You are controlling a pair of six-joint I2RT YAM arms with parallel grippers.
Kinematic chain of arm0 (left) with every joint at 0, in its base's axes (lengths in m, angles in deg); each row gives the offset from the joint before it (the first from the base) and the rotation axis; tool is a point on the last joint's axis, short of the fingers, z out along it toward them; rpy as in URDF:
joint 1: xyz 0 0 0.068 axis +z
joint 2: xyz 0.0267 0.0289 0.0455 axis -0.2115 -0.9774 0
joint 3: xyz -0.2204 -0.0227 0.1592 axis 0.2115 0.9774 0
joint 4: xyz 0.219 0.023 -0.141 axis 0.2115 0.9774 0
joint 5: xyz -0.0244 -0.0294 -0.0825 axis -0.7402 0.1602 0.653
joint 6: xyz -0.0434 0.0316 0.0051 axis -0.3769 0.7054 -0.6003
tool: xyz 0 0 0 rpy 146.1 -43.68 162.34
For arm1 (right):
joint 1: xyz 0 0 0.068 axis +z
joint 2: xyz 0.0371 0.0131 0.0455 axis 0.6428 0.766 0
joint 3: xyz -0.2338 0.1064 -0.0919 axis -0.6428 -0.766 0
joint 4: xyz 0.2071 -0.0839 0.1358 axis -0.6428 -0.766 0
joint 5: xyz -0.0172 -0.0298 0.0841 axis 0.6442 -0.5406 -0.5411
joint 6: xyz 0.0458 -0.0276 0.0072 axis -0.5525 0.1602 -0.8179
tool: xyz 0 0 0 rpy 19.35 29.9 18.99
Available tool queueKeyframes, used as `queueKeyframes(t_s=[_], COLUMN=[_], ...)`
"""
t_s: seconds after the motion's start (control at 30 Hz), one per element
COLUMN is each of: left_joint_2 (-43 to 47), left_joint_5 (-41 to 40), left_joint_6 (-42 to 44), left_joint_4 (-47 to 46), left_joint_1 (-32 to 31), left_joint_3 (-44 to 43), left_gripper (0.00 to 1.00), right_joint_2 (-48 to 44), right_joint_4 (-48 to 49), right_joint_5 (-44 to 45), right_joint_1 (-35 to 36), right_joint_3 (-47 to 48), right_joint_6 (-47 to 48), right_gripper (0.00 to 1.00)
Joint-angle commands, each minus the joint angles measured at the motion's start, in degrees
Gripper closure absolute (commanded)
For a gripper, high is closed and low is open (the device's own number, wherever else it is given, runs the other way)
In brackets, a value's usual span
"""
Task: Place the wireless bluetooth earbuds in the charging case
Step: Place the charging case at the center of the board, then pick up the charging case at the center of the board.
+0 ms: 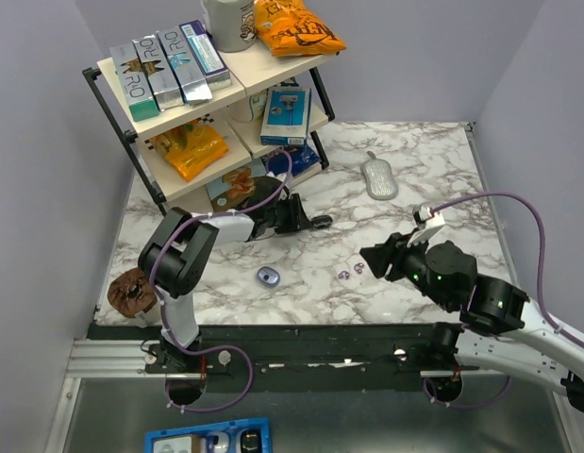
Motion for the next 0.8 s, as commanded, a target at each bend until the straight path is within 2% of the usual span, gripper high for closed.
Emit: queueKeyframes(t_s=[0.0, 0.1, 0.13, 0.23, 0.3, 0.33, 0.37, 0.6, 0.77], left_joint_2=[8.9, 17.9, 20.4, 30.4, 36.8, 38.6, 41.9, 50.8, 57.1], left_joint_5=[-2.5, -6.8, -9.0, -22.2, -31.6, -34.6, -36.1, -34.3, -34.6], left_joint_6=[4.1, 5.6, 6.2, 8.1, 9.2, 9.5, 9.4, 3.6, 0.5], left_joint_4=[7.0, 11.2, 15.4, 24.9, 29.3, 33.5, 35.1, 42.9, 38.8], left_joint_1=[0.6, -0.5, -1.4, -5.6, -8.9, -9.8, -10.6, -11.4, -11.7], left_joint_3=[2.2, 4.8, 5.6, 8.1, 10.0, 10.6, 11.9, 16.5, 23.0], left_gripper=[0.44, 0.44, 0.44, 0.42, 0.36, 0.29, 0.02, 0.01, 0.01], right_joint_2=[-0.1, 0.7, 1.0, 2.3, 3.5, 3.9, 4.1, 8.8, 12.5], right_joint_4=[-0.1, 0.3, 0.4, 1.7, 2.8, 2.9, 3.6, 7.5, 8.3], right_joint_5=[1.8, 1.7, 1.7, 0.8, 0.3, 0.1, 0.1, -3.1, -6.4], right_joint_1=[-0.1, -0.1, -0.1, -0.1, -0.1, -0.1, -0.1, -0.1, -0.1], right_joint_3=[-1.0, -1.3, -1.3, -2.4, -3.3, -3.5, -3.8, -5.7, -6.1], right_joint_6=[-0.1, 1.0, 1.4, 2.5, 2.6, 2.6, 2.5, 3.3, 3.3], right_gripper=[0.48, 0.48, 0.48, 0.48, 0.48, 0.48, 0.48, 0.48, 0.49])
